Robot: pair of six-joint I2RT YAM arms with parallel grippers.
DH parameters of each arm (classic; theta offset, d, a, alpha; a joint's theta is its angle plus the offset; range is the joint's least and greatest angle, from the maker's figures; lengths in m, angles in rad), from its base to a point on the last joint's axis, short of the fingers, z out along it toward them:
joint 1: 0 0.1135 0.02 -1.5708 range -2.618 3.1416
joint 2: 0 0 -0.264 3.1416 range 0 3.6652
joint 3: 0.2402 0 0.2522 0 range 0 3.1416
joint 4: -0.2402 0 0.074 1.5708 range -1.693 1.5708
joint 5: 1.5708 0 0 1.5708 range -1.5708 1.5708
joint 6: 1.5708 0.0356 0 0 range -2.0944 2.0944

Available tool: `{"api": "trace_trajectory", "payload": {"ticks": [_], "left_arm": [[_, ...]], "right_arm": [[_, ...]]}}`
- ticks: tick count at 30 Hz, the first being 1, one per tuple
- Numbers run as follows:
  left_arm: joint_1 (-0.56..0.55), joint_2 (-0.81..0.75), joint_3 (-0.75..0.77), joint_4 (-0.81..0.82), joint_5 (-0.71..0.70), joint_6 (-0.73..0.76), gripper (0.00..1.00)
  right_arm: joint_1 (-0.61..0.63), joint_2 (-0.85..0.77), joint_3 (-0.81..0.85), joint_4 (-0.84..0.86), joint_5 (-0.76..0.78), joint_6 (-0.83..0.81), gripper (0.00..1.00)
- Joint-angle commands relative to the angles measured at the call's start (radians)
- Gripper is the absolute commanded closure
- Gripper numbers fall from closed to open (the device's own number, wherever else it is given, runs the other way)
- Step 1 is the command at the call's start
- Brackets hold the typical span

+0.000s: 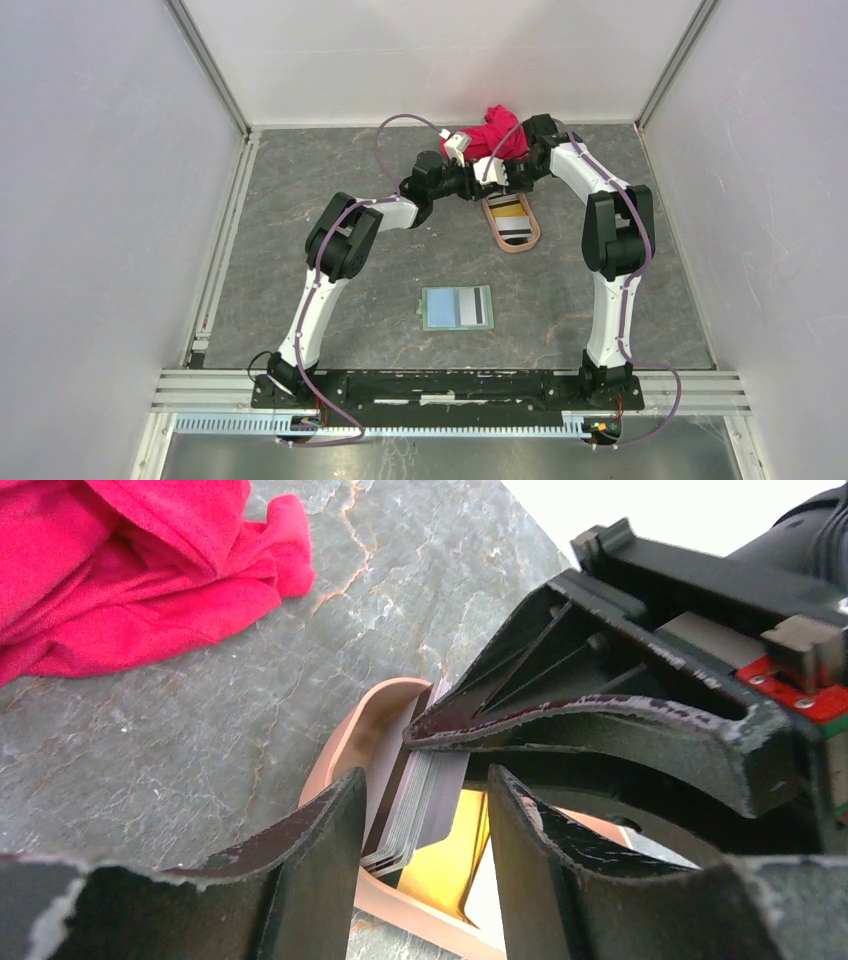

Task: Put the credit cards into the card holder
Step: Pick up the credit card from the storage box.

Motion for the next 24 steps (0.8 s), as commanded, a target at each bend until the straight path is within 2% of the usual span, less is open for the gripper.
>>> {"api": "trace_trajectory", "payload": {"ticks": [1, 13, 19, 24], "left_arm": [[-0.016, -0.001, 0.04, -0.048, -0.027, 0.096, 0.46], [-0.02, -0.025, 0.019, -0.054, -0.061, 0.14, 0.53], [-0.02, -0.046, 0.0, -0.031, -0.063, 0.156, 0.43], [-0.02, -0.071, -0.034, 0.013, -0.059, 0.156, 0.42]], "right_arm": [[0.0, 0.019, 0.042, -0.069, -0.035, -0.106, 0.72], [0.0, 0.028, 0.048, -0.08, -0.031, -0.104, 0.73], [-0.001, 0.031, 0.048, -0.084, -0.026, -0.104, 0.73], [0.0, 0.033, 0.049, -0.085, -0.028, -0.102, 0.73]]}}
